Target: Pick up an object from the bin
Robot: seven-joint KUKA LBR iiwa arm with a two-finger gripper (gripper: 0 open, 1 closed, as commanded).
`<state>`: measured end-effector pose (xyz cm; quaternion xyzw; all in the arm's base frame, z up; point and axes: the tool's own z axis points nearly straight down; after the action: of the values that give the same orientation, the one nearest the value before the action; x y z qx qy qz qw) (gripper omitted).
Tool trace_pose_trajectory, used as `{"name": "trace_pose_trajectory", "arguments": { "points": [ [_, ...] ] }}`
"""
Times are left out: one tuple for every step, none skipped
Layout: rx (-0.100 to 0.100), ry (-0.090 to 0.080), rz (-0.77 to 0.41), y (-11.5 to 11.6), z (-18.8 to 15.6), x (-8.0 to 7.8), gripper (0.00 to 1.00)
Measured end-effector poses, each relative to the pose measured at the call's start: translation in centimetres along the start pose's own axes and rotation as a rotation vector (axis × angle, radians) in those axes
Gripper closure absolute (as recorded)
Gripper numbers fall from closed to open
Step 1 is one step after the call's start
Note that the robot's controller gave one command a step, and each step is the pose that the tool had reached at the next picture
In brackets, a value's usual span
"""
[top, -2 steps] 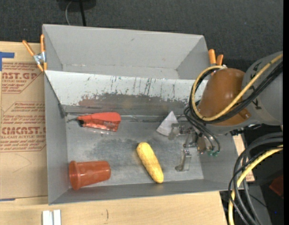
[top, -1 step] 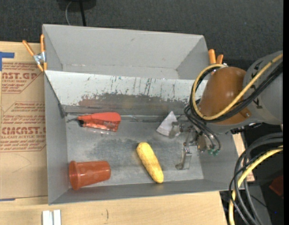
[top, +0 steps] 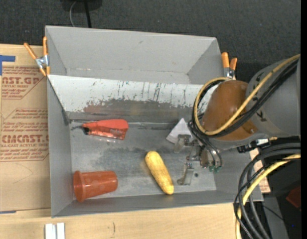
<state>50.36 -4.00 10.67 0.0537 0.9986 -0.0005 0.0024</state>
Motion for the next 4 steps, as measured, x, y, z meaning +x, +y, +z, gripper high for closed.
{"name": "trace_pose_trajectory", "arguments": {
  "points": [
    [-0.002, 0.010, 0.055, 1.0, 1.6, 0.5, 0.00],
    [0.000, 0.003, -0.098, 2.3, 2.7, -1.5, 0.00],
    [-0.004, 0.010, -0.108, 8.1, 1.0, 0.5, 1.00],
    [-0.003, 0.010, -0.108, 8.1, 1.0, 0.5, 1.00]
  ]
}}
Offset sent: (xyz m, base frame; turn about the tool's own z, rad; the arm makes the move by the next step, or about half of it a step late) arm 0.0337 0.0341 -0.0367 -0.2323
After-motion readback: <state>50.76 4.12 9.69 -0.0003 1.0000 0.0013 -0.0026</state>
